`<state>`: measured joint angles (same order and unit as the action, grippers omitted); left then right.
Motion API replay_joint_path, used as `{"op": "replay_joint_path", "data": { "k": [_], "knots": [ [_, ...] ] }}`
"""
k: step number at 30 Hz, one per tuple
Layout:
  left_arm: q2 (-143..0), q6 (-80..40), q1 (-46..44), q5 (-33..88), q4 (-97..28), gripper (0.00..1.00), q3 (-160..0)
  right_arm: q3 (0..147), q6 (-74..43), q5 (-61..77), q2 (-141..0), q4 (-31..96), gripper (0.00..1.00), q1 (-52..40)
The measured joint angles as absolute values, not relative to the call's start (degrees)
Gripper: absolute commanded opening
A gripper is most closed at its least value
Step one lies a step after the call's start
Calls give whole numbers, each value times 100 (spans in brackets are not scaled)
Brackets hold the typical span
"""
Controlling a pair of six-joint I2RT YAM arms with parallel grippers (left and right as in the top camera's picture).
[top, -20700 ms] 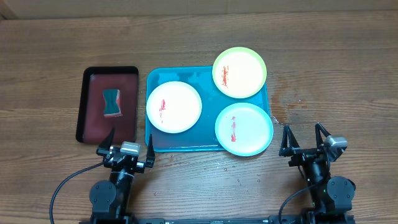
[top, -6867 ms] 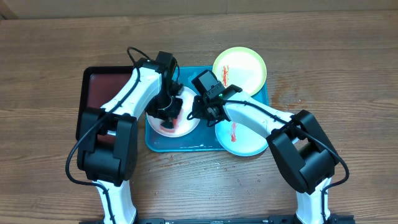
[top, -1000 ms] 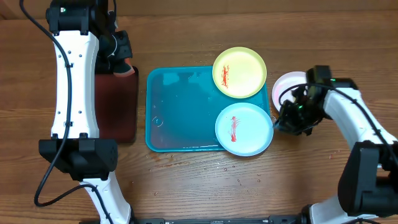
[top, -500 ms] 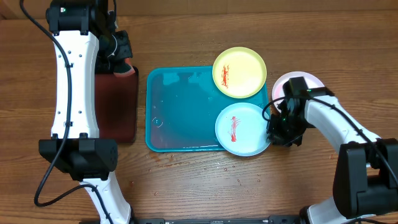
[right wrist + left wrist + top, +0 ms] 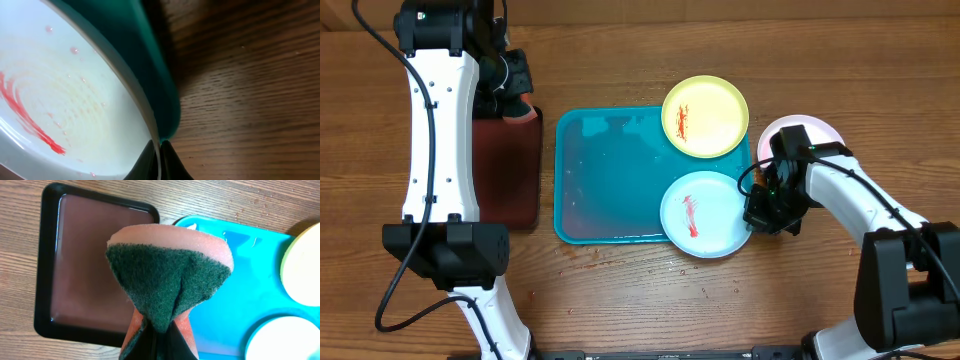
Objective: Clean dirty plates on tray and stack at the side
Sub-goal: 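Move right gripper back and pinch the light blue plate rim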
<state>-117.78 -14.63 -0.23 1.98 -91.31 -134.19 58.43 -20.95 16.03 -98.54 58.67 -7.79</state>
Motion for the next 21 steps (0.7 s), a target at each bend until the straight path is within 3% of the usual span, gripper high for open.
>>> {"op": "replay_joint_path", "data": {
  "k": [7,14,21],
  "knots": [
    [-11778,-1463,-23,198,-9131,4,-13419,5843,-2263,2049,-9854,4445,4,-1699],
    [-11778,-1463,-23,202,-9139,4,-13419,5857,-3448,1485,-9854,2950,4,-2915],
    [-11778,-1463,-30,220,-9150,4,-13419,5857,-4283,801,-9854,2615,3,-3308]
  ]
}}
